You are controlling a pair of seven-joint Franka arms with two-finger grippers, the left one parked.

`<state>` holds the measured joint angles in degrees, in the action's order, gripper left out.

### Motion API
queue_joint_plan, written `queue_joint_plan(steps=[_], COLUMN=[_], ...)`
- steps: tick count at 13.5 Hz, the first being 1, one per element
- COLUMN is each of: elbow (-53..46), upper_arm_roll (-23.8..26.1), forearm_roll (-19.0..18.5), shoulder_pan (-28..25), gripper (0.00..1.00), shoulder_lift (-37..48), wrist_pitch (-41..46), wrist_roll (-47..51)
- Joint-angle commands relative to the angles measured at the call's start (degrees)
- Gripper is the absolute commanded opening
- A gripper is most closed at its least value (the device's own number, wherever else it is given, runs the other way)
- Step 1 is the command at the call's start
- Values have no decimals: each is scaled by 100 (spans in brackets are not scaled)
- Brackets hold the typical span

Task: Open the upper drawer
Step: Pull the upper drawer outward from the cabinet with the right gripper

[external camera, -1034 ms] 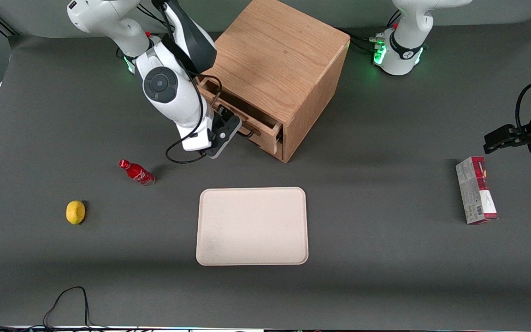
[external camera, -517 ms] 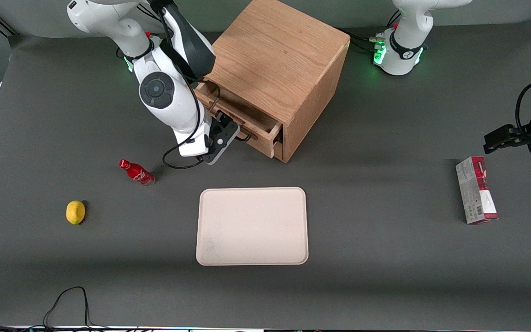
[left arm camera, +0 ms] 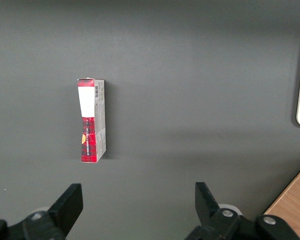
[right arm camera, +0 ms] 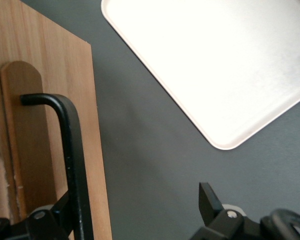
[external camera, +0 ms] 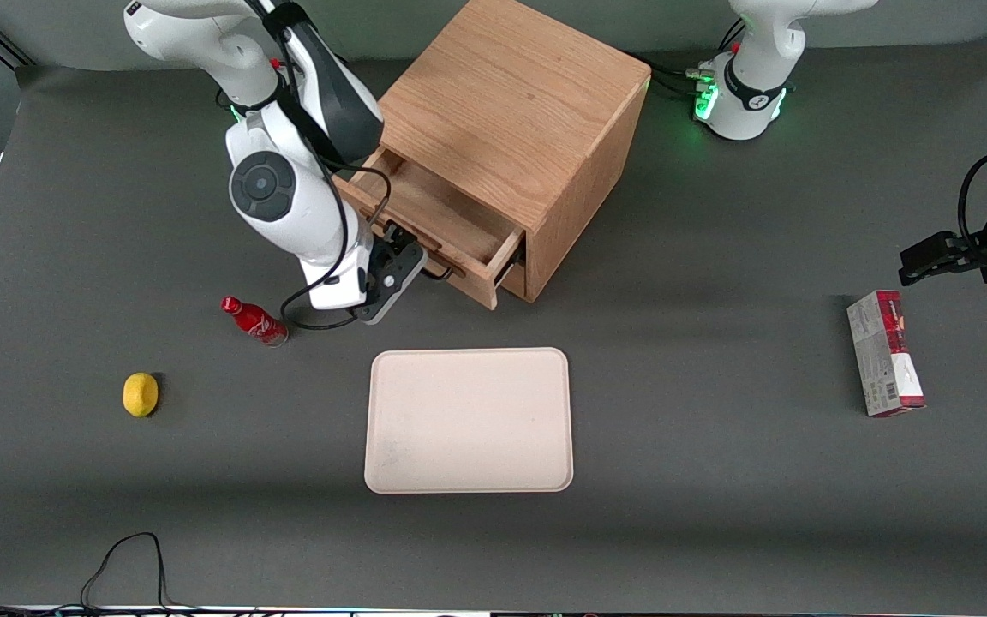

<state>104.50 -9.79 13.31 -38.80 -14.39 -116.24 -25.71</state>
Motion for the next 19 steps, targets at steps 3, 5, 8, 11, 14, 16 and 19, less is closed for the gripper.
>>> queue_joint_plan(steps=[3,5,8,11,14,16,19], elbow=[-588,-668,-738,-782,-931,-1133,-1371], upper_arm_roll=[-32,-32,-32,-32,-32,-32,-32], forearm_roll=[-65,-223,-276,-276,-294,-294,-364], shoulder_pan=[223,276,400,487,672,777,962], gripper=[100,100,100,100,100,100,100], shoulder_lift=[-354,-398,-495,-512,-600,-714,-855], wrist_pitch=[434,444,444,444,470,601,655], wrist_roll=[-215,-215,-224,-215,-293,-417,-593])
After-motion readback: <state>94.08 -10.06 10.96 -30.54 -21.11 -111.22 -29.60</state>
